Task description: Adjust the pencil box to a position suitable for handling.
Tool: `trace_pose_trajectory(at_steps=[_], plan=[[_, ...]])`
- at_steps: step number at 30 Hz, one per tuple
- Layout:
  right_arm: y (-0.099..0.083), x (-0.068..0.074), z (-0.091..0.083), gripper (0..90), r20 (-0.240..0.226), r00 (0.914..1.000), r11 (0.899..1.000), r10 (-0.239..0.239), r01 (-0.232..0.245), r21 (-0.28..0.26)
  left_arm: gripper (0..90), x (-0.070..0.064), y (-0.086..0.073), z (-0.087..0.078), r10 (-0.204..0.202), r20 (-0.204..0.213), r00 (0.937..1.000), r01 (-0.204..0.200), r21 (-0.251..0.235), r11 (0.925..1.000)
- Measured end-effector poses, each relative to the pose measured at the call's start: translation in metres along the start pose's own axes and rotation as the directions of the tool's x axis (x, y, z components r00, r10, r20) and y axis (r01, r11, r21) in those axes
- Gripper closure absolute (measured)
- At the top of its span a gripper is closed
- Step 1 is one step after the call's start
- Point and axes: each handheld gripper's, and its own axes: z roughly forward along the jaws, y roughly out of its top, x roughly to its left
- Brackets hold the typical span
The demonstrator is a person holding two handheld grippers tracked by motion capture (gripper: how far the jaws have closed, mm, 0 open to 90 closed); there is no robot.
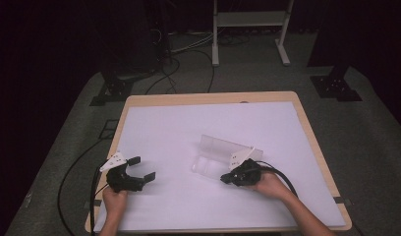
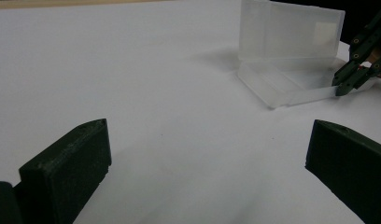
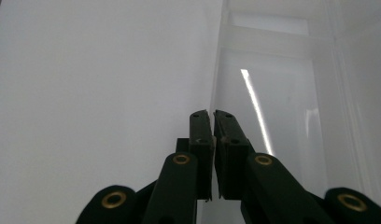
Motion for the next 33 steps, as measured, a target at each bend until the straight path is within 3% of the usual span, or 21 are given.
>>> trace_pose_trajectory(at_steps=[3,6,12,20,23,33], plan=[[0.000,0.000,0.001,84.1,0.001,1.0000,1.000,0.005,-0.005,0.009,0.0,0.000,0.000,0.000,0.000,0.000,1.0000,0.000,0.000,1.0000],[0.000,-0.001,0.001,72.7,-0.022,0.9993,1.000,0.030,-0.030,0.008,0.0,0.000,0.000,0.000,0.000,0.000,1.0000,0.000,0.000,1.0000],[-0.001,-0.001,-0.003,62.5,-0.033,0.9981,0.998,0.053,-0.053,-0.018,0.0,0.000,0.000,0.000,0.000,0.001,1.0000,0.000,-0.001,1.0000],[-0.001,0.001,-0.021,52.2,-0.004,0.9975,0.996,0.070,-0.071,-0.053,0.0,0.000,0.000,0.000,0.001,0.000,1.0000,-0.001,0.000,1.0000],[-0.004,0.003,-0.029,47.3,0.005,0.9936,0.992,0.113,-0.113,-0.060,0.0,0.000,0.000,0.000,0.001,0.000,1.0000,-0.001,0.000,1.0000],[-0.016,0.007,-0.052,43.8,0.056,0.9882,0.986,0.143,-0.138,-0.091,0.0,0.000,0.000,0.000,0.002,0.000,1.0000,-0.002,-0.001,1.0000]])
